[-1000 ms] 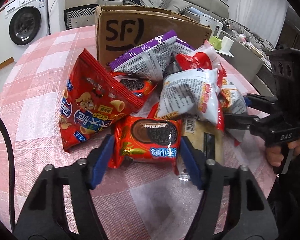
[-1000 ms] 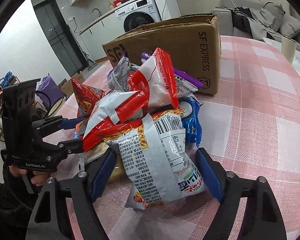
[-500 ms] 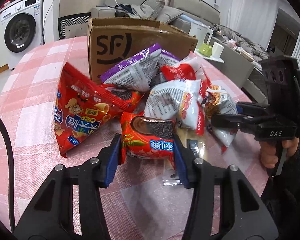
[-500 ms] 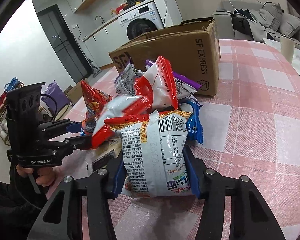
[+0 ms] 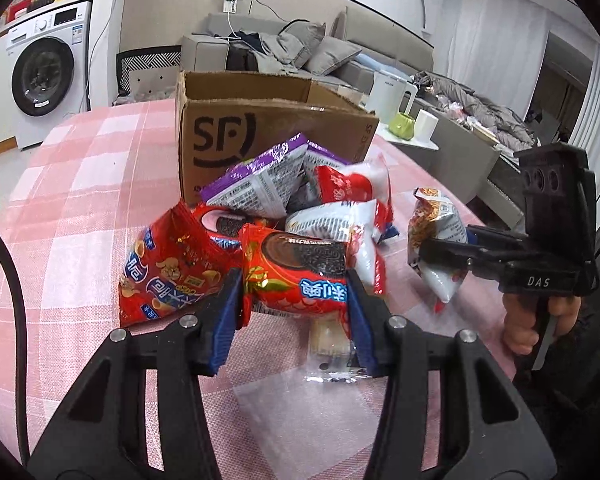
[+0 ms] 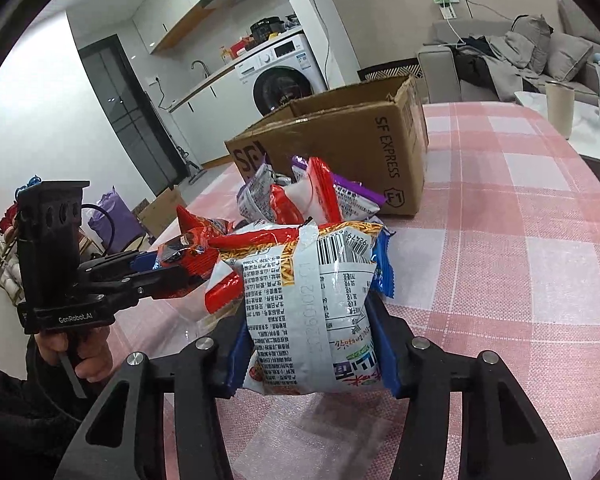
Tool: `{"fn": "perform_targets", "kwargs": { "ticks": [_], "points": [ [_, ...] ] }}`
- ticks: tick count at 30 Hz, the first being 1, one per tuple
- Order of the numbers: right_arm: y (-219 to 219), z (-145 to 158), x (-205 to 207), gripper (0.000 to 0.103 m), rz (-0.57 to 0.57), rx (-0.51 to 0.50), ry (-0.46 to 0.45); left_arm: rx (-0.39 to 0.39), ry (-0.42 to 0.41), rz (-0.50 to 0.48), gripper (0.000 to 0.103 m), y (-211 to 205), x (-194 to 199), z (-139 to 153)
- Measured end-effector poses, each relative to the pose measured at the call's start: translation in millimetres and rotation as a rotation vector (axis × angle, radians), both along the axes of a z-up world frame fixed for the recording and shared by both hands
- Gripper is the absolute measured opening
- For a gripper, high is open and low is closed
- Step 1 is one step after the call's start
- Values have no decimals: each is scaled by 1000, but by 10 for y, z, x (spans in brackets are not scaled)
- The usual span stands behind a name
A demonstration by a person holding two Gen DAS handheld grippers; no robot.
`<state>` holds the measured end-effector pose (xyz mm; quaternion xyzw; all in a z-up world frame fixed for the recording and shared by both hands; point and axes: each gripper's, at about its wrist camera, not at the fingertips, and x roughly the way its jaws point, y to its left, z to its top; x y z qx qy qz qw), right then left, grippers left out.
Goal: Organize snacks
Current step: 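Lift both held packs and carry them over the open cardboard box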
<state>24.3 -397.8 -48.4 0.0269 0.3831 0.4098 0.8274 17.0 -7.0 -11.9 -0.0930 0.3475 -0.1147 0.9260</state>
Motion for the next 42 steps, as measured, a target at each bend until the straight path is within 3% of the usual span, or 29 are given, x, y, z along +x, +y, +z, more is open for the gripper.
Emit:
{"fn": "perform_targets", "kwargs": {
  "ticks": [19,42],
  "points": [
    [-62,347,6,53,-64,78,-69,-4,-123,81,46,46,-149,559],
    [139,839,304,53,-153,144,-110,14,-189,157,46,84,416,980]
  ]
}}
